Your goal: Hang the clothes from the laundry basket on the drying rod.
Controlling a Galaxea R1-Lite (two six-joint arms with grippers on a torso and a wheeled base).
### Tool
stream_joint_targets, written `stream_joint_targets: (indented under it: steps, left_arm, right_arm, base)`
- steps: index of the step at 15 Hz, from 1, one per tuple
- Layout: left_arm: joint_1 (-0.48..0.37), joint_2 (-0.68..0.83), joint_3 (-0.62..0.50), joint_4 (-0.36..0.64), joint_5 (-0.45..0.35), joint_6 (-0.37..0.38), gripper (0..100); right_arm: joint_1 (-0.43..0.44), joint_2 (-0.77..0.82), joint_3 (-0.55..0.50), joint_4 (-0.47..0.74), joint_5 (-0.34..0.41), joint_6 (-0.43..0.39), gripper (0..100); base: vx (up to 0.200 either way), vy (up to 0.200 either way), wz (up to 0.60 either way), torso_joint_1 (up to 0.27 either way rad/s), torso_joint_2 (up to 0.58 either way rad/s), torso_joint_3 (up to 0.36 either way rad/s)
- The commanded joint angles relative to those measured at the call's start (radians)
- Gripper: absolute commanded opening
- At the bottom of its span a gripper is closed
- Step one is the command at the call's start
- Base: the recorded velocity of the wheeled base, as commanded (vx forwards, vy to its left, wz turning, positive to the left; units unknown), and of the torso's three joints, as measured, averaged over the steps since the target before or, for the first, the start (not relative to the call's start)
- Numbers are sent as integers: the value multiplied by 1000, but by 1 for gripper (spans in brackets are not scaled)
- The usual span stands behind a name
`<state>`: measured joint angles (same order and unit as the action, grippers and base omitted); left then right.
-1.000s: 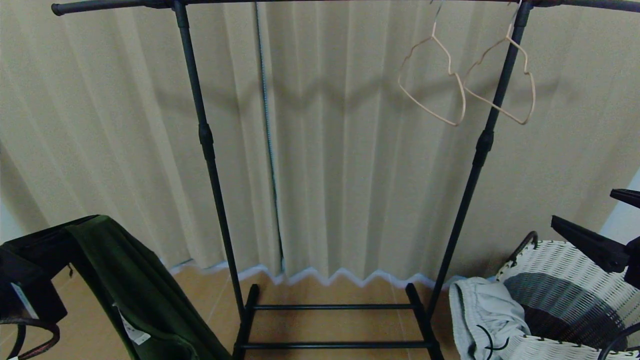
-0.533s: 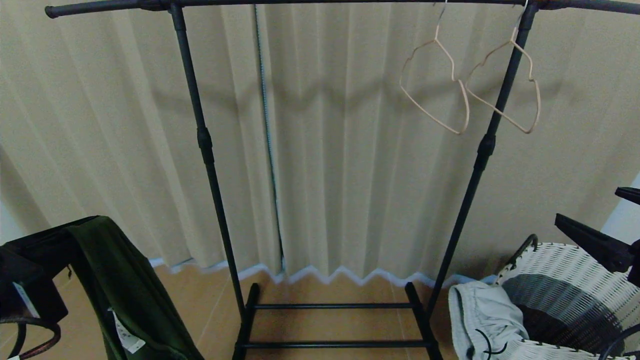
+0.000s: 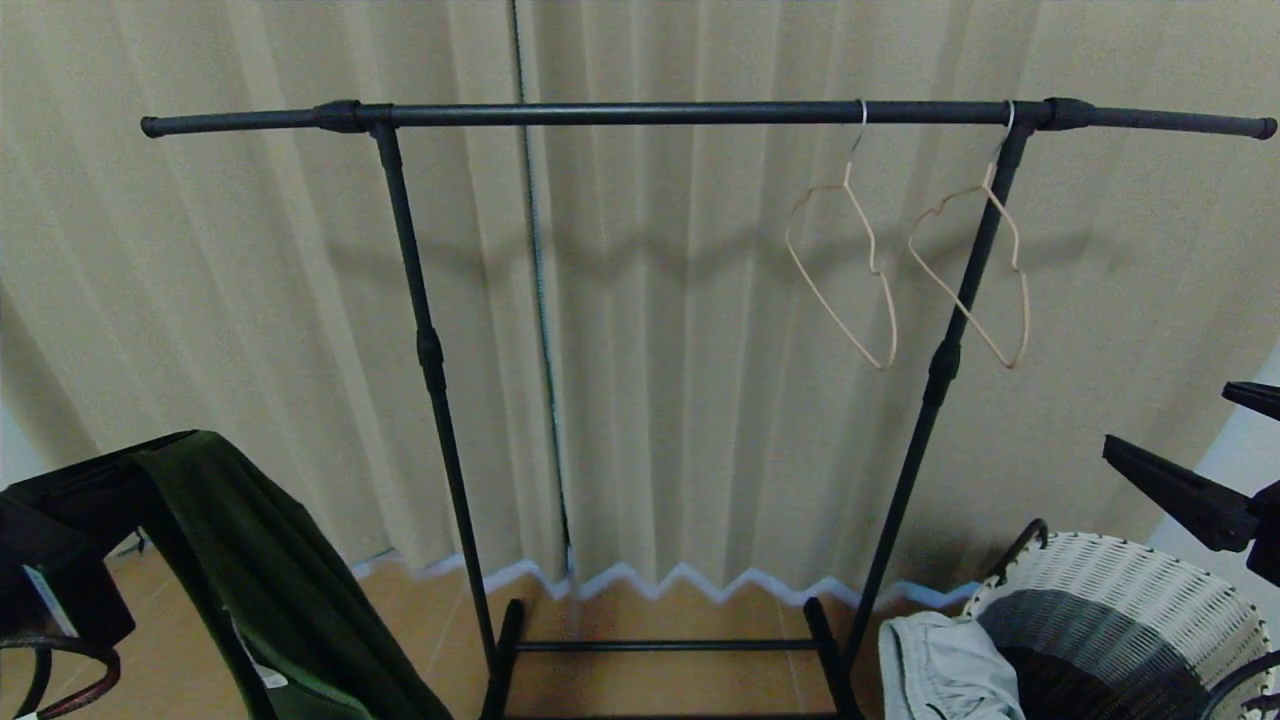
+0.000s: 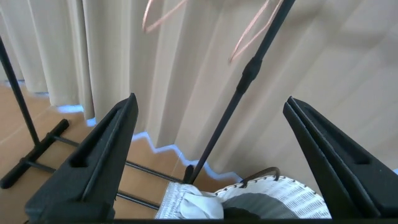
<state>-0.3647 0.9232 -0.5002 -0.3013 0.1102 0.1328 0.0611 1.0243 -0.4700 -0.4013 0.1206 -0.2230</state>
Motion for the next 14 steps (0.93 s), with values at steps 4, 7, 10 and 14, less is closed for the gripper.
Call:
stream_joint_targets:
  steps: [4,7,10,14]
  left_arm:
    - [4,2,11,-1,0,4,0]
    - [4,3,26,-2,0,8,0]
    - [3,0,40,-2,2,13,0]
    - [4,0,49,-50,2,10,0]
  right_arm:
    - [0,4,2,1,-3,-1,100]
    - [-21,7,-4,12,-7,-4,100]
    - [-83,34,-1,29,-7,-4,100]
    - [-135,39,-41,208,-6,-3,100]
  base:
    - [0,0,0,183,-476,-301]
    - [0,0,0,196,-484,-290]
    - [0,0,0,219,-509,-290]
    - [0,0,0,234,-532,-301]
